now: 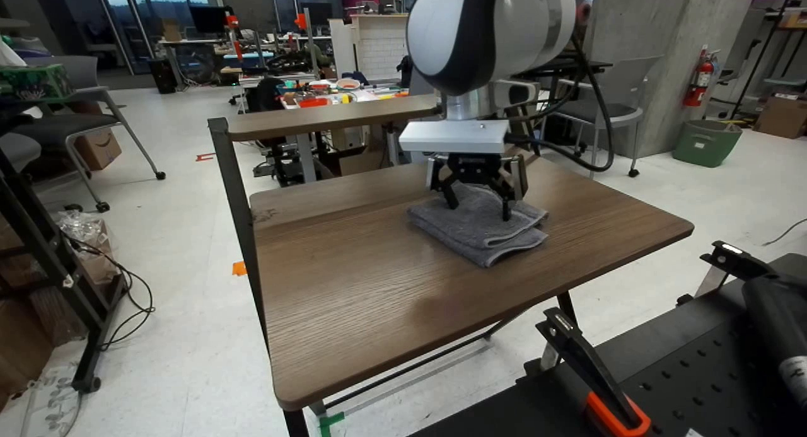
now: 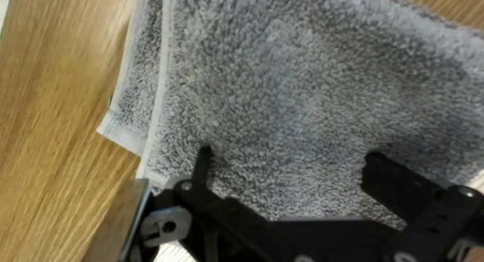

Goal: Slide the cloth to the right on the desk

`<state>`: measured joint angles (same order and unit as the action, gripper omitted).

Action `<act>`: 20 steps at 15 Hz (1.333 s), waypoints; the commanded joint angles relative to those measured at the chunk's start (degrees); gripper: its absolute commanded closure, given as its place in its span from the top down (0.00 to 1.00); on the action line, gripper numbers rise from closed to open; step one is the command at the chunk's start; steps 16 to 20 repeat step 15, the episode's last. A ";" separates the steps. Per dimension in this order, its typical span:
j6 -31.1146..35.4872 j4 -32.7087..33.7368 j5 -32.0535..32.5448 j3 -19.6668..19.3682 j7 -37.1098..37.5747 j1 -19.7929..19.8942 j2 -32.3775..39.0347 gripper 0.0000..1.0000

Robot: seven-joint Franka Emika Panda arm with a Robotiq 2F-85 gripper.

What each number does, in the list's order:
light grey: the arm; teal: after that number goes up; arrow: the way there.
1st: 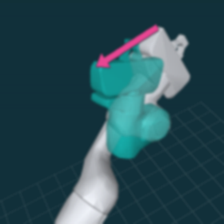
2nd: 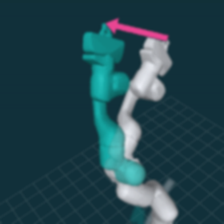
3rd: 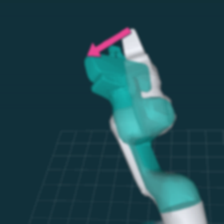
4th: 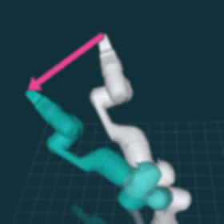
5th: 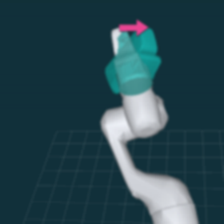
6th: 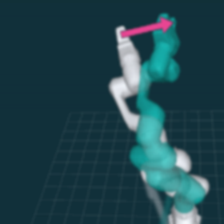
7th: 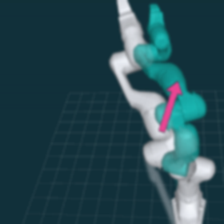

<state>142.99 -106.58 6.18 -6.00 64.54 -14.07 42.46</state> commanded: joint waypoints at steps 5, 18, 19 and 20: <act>-0.48 2.20 -5.63 -3.73 -0.91 8.46 -0.17 1.00; -0.34 1.90 -8.27 -3.64 -3.52 10.86 -5.79 1.00; -0.34 1.90 -8.27 -3.64 -3.52 10.86 -5.79 1.00; -0.34 1.90 -8.27 -3.64 -3.52 10.86 -5.79 1.00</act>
